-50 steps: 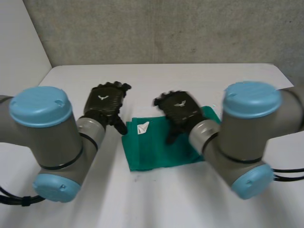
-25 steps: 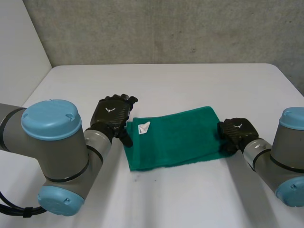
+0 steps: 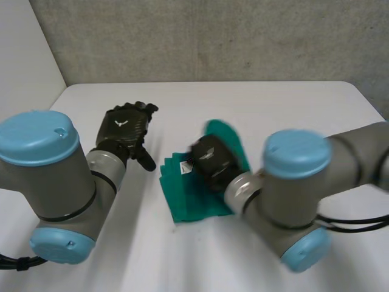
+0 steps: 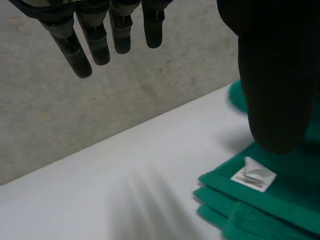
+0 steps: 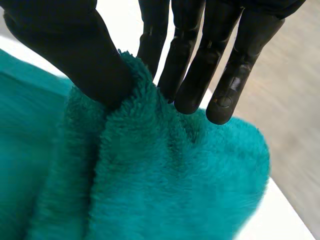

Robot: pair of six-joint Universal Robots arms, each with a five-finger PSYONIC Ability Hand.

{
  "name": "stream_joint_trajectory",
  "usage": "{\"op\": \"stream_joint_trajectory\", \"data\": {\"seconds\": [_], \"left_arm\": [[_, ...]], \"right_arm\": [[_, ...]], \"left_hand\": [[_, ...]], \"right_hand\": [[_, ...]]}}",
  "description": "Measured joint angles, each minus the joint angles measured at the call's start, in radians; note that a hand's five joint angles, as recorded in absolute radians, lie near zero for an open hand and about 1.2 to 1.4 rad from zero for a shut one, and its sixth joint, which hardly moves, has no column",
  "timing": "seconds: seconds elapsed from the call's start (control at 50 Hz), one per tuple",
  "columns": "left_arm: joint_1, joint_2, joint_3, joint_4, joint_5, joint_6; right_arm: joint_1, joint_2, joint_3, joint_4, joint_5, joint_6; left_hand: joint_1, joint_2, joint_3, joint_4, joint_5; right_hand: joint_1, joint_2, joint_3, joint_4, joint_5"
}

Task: Fold the towel.

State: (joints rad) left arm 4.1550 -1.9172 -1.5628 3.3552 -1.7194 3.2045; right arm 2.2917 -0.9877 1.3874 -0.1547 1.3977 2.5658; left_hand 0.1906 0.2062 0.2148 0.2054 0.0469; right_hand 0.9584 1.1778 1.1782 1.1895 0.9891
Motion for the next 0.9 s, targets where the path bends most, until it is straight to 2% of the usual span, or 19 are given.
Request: {"op": "stream_joint_trajectory", "data": {"seconds": [0.04, 0.08, 0.1, 0.12, 0.14, 0.16, 0.18, 0.22, 0.24, 0.38, 0.46, 0.5, 0.58, 0.66, 0.8, 0.9], "left_arm": [[0.006, 0.002, 0.0, 0.0, -0.006, 0.0], [0.012, 0.003, 0.0, 0.0, -0.01, -0.001], [0.014, 0.003, 0.0, 0.0, -0.012, -0.001], [0.015, 0.002, 0.0, 0.0, -0.013, -0.001], [0.016, 0.002, 0.0, 0.0, -0.013, -0.001], [0.016, 0.002, 0.0, 0.0, -0.013, -0.001], [0.016, 0.0, 0.0, 0.0, -0.013, -0.001], [0.016, -0.002, 0.0, 0.0, -0.013, -0.001], [0.012, -0.008, 0.004, 0.0, -0.012, -0.002], [-0.025, -0.043, 0.036, 0.001, -0.005, -0.007], [-0.08, -0.095, 0.086, 0.0, -0.001, -0.033], [-0.091, -0.111, 0.099, -0.002, 0.001, -0.042], [-0.123, -0.175, 0.15, -0.012, 0.007, -0.075], [-0.137, -0.257, 0.182, -0.059, 0.004, -0.093], [-0.126, -0.33, 0.18, -0.169, -0.05, -0.088], [-0.116, -0.342, 0.166, -0.211, -0.077, -0.084]], "right_arm": [[0.045, 0.035, -0.013, 0.001, -0.023, -0.026], [0.078, 0.066, -0.026, 0.001, -0.035, -0.047], [0.086, 0.076, -0.029, 0.001, -0.034, -0.052], [0.093, 0.084, -0.032, 0.0, -0.031, -0.056], [0.096, 0.089, -0.034, 0.0, -0.024, -0.056], [0.096, 0.089, -0.034, 0.0, -0.024, -0.056], [0.096, 0.09, -0.034, -0.001, -0.013, -0.052], [0.092, 0.084, -0.033, -0.002, 0.006, -0.038], [0.074, 0.048, -0.022, -0.005, 0.039, 0.008], [-0.043, -0.109, 0.031, 0.001, 0.068, 0.24], [-0.144, -0.153, 0.042, 0.039, 0.016, 0.388], [-0.167, -0.153, 0.038, 0.055, -0.003, 0.412], [-0.228, -0.117, 0.003, 0.122, -0.067, 0.458], [-0.25, 0.025, -0.092, 0.212, -0.105, 0.461], [-0.254, 0.193, -0.226, 0.313, -0.109, 0.446], [-0.25, 0.239, -0.269, 0.35, -0.105, 0.428]], "left_hand": [[0.0, 0.0, 0.0, 0.0, 0.0], [0.0, 0.0, 0.0, 0.0, 0.0], [0.0, 0.0, 0.0, 0.0, 0.0], [0.0, 0.0, 0.0, 0.0, 0.0], [0.0, 0.0, 0.0, 0.0, 0.0], [0.0, 0.0, 0.0, 0.0, 0.0], [0.0, 0.0, 0.0, 0.0, 0.0], [0.0, 0.0, 0.0, 0.0, 0.0], [0.0, 0.0, 0.0, 0.0, 0.0], [0.0, 0.0, 0.0, 0.0, 0.0], [0.001, 0.0, 0.0, 0.0, 0.0], [0.002, 0.0, 0.0, 0.0, 0.0], [0.003, 0.0, 0.0, 0.0, 0.0], [0.003, 0.002, 0.0, 0.0, 0.0], [0.003, 0.001, 0.0, 0.0, 0.0], [0.003, 0.0, 0.0, 0.0, 0.0]], "right_hand": [[-0.004, -0.008, -0.004, -0.006, -0.002], [-0.169, -0.249, -0.233, -0.241, -0.207], [-0.169, -0.249, -0.233, -0.241, -0.207], [-0.402, -0.492, -0.487, -0.495, -0.449], [-0.513, -0.626, -0.623, -0.631, -0.584], [-0.513, -0.626, -0.623, -0.631, -0.584], [-0.669, -0.831, -0.827, -0.836, -0.787], [-0.669, -0.831, -0.827, -0.836, -0.787], [-0.753, -0.953, -0.964, -0.956, -0.916], [-0.753, -0.953, -0.964, -0.956, -0.927], [-0.753, -0.953, -0.964, -0.956, -0.927], [-0.753, -0.953, -0.964, -0.956, -0.927], [-0.753, -0.953, -0.964, -0.956, -0.927], [-0.753, -0.953, -0.964, -0.956, -0.927], [-0.753, -0.953, -0.964, -0.956, -0.927], [-0.754, -0.953, -0.964, -0.956, -0.936]]}}
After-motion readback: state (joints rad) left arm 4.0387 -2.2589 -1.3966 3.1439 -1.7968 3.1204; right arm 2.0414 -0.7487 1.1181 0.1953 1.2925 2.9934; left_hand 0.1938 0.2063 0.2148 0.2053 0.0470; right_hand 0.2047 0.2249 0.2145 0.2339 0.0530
